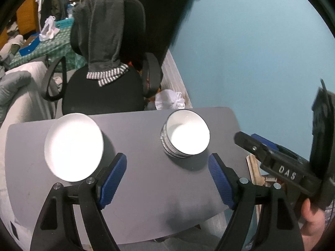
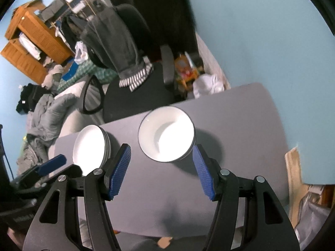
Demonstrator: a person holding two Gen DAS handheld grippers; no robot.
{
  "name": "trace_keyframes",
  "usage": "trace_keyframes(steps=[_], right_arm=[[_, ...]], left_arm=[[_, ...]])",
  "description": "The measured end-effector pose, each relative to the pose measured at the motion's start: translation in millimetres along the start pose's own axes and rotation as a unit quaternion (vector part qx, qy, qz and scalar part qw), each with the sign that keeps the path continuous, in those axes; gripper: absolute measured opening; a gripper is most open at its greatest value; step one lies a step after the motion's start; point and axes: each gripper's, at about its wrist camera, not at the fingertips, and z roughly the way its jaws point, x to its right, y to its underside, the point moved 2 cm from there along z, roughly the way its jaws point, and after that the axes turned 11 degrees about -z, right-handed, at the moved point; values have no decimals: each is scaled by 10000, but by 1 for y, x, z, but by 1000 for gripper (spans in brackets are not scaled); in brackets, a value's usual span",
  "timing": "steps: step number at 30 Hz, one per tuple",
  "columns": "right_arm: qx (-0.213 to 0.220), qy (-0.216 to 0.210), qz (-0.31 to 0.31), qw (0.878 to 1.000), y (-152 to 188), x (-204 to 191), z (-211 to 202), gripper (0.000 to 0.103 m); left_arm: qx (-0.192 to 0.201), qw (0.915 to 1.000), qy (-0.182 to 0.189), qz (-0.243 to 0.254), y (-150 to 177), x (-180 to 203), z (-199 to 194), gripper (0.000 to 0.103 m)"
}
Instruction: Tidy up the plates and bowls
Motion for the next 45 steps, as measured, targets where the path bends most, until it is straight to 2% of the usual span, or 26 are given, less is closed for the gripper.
trace_keyframes(steps=[3, 7, 10, 12, 14, 19, 24, 27, 30, 40, 45], right_arm=[[225, 197, -270, 9992, 8, -8, -11, 61], [267, 49, -273, 9993, 14, -14, -13, 60], [192, 61, -126, 9997, 19, -17, -12, 60], [224, -14, -1, 9997, 25, -19, -17, 60], [281, -118, 61, 9995, 29, -22, -21, 60], [496, -91, 61, 9987, 32, -25, -31, 61], [667, -78, 296, 9973, 34, -18, -38, 61], [747, -16, 319, 9967, 32, -17, -40, 61], [738, 7, 232, 9970, 31, -21, -39, 61], [832, 95, -119, 9964, 26, -25, -43, 61], [887, 113, -186, 9958, 22, -23, -43, 61]], left_arm=[[137, 9999, 30, -90, 1, -8, -10, 81], [279, 9981, 449, -323, 1, -20, -24, 81], [453, 9971, 485, -359, 0, -24, -34, 81], [583, 9967, 483, -281, 1, -22, -42, 82], [708, 9960, 516, -163, 2, -19, -50, 92], [898, 9942, 595, 30, 4, -13, -61, 92], [1068, 9931, 449, 151, 4, -10, -67, 92], [1266, 9900, 612, 68, 1, -14, -76, 92], [1361, 9883, 674, 115, -2, -11, -80, 102], [1601, 9803, 911, 712, 0, 17, -90, 102], [1819, 9754, 952, 803, -1, 22, -97, 102]])
